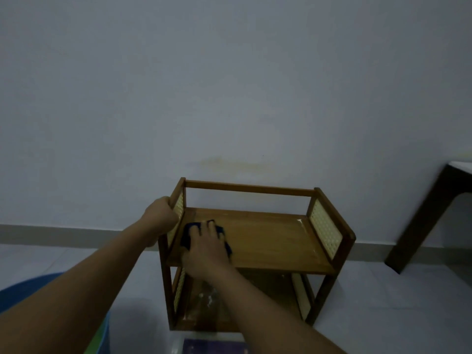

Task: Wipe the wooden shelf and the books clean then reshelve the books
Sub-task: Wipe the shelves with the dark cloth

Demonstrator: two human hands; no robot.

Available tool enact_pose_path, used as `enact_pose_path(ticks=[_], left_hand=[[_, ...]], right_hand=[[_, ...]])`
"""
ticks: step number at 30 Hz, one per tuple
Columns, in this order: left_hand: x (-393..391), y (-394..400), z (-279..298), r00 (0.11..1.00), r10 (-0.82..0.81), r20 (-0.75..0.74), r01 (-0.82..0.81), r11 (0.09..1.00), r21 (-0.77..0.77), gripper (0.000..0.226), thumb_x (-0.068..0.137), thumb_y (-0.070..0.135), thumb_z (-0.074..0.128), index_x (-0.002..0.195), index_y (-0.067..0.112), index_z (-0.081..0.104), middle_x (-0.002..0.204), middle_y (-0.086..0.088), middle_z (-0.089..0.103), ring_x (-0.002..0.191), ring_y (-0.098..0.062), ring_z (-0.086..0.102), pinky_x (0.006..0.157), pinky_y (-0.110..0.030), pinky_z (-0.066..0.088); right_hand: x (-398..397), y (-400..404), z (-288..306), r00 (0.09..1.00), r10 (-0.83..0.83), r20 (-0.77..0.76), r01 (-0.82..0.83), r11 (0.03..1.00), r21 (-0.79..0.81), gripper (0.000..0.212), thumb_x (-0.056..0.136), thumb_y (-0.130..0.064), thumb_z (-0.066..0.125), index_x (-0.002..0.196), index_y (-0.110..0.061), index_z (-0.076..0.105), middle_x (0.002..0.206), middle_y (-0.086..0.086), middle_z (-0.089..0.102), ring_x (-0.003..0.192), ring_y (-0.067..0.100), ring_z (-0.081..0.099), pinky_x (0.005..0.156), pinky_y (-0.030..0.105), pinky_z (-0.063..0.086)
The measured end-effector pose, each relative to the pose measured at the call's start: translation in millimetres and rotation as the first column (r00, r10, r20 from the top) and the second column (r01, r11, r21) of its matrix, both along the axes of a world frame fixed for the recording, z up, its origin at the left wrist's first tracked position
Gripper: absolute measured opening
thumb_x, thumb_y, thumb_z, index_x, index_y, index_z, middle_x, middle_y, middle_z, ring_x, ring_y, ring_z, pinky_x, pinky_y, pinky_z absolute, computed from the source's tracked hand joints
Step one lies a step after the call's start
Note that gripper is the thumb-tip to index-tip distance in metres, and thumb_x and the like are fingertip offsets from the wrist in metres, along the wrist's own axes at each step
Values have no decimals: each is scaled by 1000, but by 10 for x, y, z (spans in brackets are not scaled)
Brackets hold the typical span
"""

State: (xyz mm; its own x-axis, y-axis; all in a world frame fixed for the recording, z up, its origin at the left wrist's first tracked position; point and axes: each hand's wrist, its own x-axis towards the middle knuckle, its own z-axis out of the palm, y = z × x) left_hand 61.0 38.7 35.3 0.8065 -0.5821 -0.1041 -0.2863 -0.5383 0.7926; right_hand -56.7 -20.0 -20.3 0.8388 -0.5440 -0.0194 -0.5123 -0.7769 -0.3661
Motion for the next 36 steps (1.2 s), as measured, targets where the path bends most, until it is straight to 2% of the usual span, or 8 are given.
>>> enact_pose_path(ticks=[3, 6, 11, 14, 20, 27, 31, 36], left_hand=[[-8, 5, 16, 1000, -16, -7, 16, 1000, 9, 42, 88, -5, 46, 128, 6, 48, 110, -16, 56, 100, -31, 55, 75, -37, 49], [-28, 15, 32, 1000, -22, -18, 22, 1000, 4, 46, 88, -6, 46, 132, 5, 45, 119, -19, 54, 109, -34, 53, 84, -41, 50], [-59, 0, 15, 1000, 8, -13, -8, 1000, -15, 40, 88, -4, 44, 126, 6, 49, 109, -15, 54, 100, -31, 53, 80, -41, 49], [-83, -2, 12, 999, 28, -15, -28, 999, -20, 37, 88, -3, 45, 124, 6, 50, 107, -15, 55, 98, -32, 54, 80, -43, 51], [-95, 10, 25, 998, 60, 3, -60, 998, -9, 34, 88, -2, 43, 120, 6, 51, 105, -15, 55, 96, -33, 54, 82, -44, 52], [-97, 22, 47, 998, 13, -58, -15, 1000, -27, 40, 91, -1, 45, 130, 6, 46, 110, -14, 52, 98, -31, 51, 78, -41, 47], [-82, 43, 73, 998, -22, -51, 21, 1000, -20, 45, 90, -4, 45, 134, 6, 45, 119, -19, 53, 106, -35, 52, 78, -40, 47], [-35, 105, 62, 996, -73, -48, 71, 997, -36, 42, 89, -1, 48, 131, 7, 48, 112, -17, 56, 100, -33, 55, 82, -46, 52]], right_hand=[[-70, -132, -10, 998, 1, 57, -6, 997, 80, 66, 88, -24, 49, 147, -27, 20, 159, 4, 15, 146, 31, 9, 116, 54, 20], [-526, -695, -38, 970, -237, 46, 235, 971, 50, 68, 84, -26, 55, 145, -30, 25, 153, 0, 26, 138, 27, 29, 107, 51, 35], [-1236, -1397, -39, 840, -540, -62, 539, 842, -32, 57, 91, -25, 45, 145, -16, 30, 154, 8, 24, 138, 33, 26, 108, 50, 34], [-894, -1024, -50, 864, -497, -83, 489, 866, -106, 54, 91, -21, 49, 142, -14, 33, 153, 11, 24, 138, 37, 23, 110, 49, 33], [-30, 115, 81, 995, 57, -80, -61, 997, -47, 61, 91, -13, 50, 147, -16, 27, 158, 7, 15, 144, 36, 9, 116, 53, 18], [-936, -734, 52, 965, -257, -57, 262, 958, 114, 45, 86, -16, 53, 130, -23, 46, 134, -1, 45, 114, 22, 50, 94, 44, 49], [-1480, -1078, 20, 932, -328, -158, 326, 945, -36, 39, 89, -15, 45, 127, -10, 45, 136, 9, 42, 120, 30, 44, 88, 38, 43], [-1140, -1539, -22, 930, -330, -162, 307, 940, -152, 50, 92, -16, 47, 139, -10, 33, 145, 12, 32, 133, 37, 27, 108, 47, 32]])
